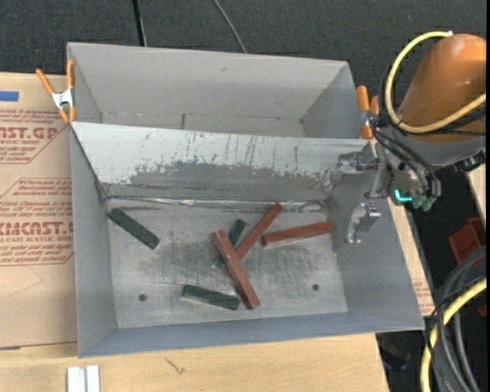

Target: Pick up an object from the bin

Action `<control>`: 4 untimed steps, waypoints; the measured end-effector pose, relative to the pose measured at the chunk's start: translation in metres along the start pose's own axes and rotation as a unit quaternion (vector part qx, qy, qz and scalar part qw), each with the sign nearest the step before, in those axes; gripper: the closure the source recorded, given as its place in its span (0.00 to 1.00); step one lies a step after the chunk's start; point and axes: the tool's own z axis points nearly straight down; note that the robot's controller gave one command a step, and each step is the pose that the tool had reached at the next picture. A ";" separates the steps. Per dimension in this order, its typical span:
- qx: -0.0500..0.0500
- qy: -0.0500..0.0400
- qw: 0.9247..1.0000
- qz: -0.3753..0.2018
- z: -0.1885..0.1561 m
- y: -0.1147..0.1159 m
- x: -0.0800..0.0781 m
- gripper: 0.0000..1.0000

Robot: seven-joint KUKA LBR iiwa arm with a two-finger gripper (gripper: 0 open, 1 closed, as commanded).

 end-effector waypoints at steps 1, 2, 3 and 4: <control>0.001 -0.004 1.000 -0.001 -0.004 0.001 -0.002 0.00; 0.001 -0.006 0.999 -0.041 0.052 0.009 -0.017 0.00; -0.001 -0.001 1.000 -0.029 0.095 0.012 -0.011 0.00; 0.000 -0.002 1.000 -0.027 0.161 0.020 -0.026 1.00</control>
Offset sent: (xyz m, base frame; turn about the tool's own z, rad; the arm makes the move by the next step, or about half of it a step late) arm 0.0298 0.0175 -0.1133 -0.1626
